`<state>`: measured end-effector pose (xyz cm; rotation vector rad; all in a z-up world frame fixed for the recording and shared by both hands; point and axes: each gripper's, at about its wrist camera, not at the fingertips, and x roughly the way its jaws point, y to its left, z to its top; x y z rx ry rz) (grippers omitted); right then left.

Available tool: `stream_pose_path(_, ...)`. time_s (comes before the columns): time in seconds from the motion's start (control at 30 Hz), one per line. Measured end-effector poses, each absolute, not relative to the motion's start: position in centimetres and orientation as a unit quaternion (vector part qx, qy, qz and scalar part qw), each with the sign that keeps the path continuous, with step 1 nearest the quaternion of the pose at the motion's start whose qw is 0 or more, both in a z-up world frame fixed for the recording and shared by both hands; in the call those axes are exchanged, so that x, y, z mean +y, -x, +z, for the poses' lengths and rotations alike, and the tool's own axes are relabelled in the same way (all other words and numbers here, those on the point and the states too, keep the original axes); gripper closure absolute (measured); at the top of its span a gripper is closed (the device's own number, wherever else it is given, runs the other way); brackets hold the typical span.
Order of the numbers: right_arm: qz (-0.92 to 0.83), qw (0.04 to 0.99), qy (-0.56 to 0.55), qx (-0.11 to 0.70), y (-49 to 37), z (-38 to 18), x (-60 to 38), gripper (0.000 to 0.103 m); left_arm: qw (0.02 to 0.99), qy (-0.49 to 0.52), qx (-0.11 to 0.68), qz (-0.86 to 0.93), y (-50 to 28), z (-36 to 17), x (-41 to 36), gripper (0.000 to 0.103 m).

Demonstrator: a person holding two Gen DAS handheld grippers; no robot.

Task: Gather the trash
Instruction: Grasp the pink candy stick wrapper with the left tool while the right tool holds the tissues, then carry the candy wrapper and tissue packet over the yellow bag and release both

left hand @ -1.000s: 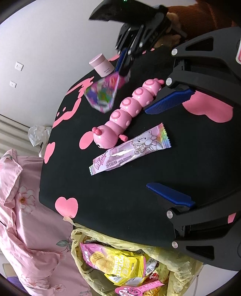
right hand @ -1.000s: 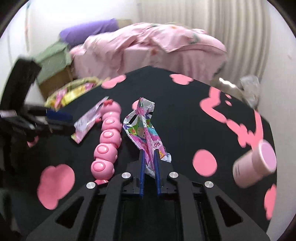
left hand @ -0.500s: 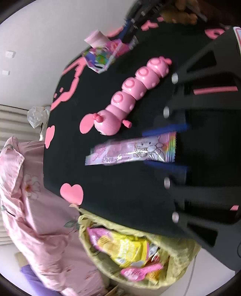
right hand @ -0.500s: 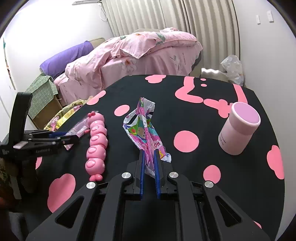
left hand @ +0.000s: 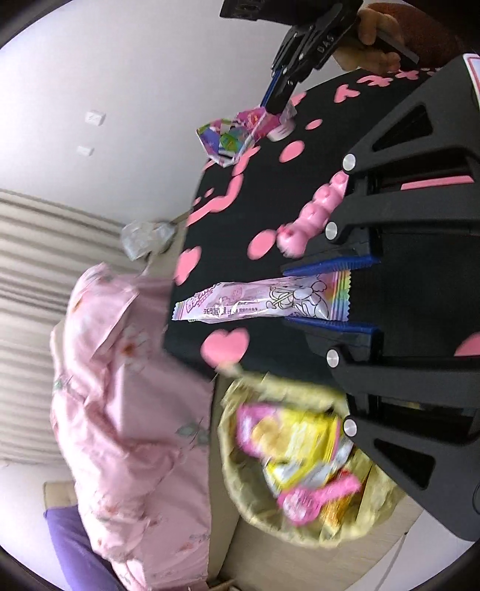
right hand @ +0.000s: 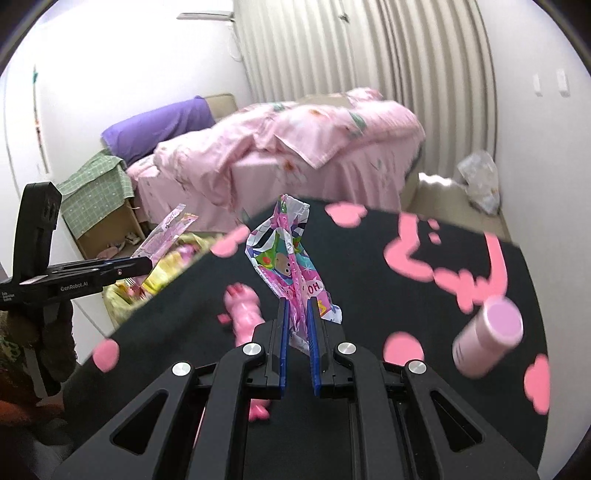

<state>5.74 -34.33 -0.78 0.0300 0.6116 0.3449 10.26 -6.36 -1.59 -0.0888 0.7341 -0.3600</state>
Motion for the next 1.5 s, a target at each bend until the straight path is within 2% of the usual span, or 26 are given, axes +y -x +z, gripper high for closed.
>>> stream_pose_path(0.43,0.242,0.929,0.058,0.275,-9.4,4.1,-23.8,0.092,0.941,0.077,0.316,-0.097,-9.8,0.6,4.6,0.082)
stream_pose_path(0.73,0.297,0.899,0.113,0.300,-12.5,3.6,-15.8,0.092,0.930,0.139,0.337,-0.039,-10.7,-2.9,12.1,0.081)
stream_pose_path(0.93,0.325,0.875,0.114,0.340,-15.6,1.7,-11.8,0.092,0.901,0.164,0.394,-0.078,-12.8,-6.6,12.7,0.081)
stream_pose_path(1.1,0.324,0.844,0.109,0.413,-20.2,-2.5,-8.6,0.092,0.876,0.112,0.465,-0.060,-15.7,-10.2,11.2,0.081)
stream_pose_path(1.23,0.325,0.808,0.107,0.479,-23.3,-6.6,-6.4,0.092,0.870,0.093,0.480,-0.058,-16.4,-11.5,10.9,0.081)
stream_pose_path(1.5,0.345,0.776,0.125,0.514,-25.4,-10.0,-3.5,0.092,0.862,0.096,0.494,-0.063,-17.7,-12.9,10.9,0.081)
